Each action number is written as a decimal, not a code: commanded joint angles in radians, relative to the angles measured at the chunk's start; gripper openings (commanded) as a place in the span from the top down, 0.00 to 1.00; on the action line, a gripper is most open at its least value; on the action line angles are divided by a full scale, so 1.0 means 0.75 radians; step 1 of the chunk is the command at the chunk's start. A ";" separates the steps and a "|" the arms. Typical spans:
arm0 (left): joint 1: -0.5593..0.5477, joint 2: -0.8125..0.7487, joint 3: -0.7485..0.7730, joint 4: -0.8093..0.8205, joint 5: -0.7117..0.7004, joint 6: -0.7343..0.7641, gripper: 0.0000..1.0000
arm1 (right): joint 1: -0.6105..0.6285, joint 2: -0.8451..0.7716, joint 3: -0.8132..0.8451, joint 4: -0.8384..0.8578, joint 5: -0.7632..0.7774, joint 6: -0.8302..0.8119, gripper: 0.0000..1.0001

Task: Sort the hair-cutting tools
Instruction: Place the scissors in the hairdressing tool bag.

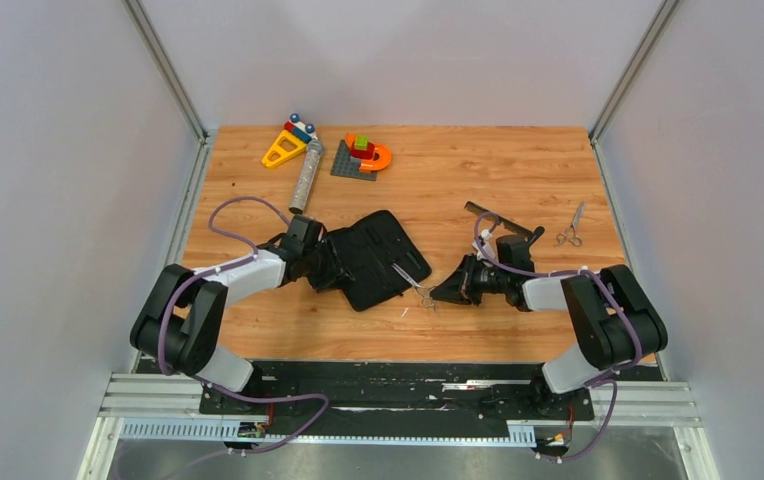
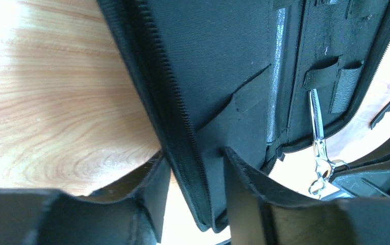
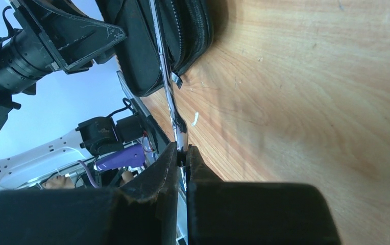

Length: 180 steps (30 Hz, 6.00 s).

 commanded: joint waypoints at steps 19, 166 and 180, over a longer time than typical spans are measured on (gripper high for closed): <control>-0.010 -0.142 -0.009 -0.130 -0.052 -0.079 1.00 | -0.010 0.137 -0.010 0.279 -0.047 0.119 1.00; -0.007 -0.322 0.001 -0.329 -0.073 -0.062 1.00 | 0.741 0.296 1.127 -1.143 1.007 -1.336 0.54; -0.007 -0.327 0.001 -0.328 -0.065 -0.067 1.00 | 0.796 0.435 1.148 -1.189 1.111 -1.326 0.57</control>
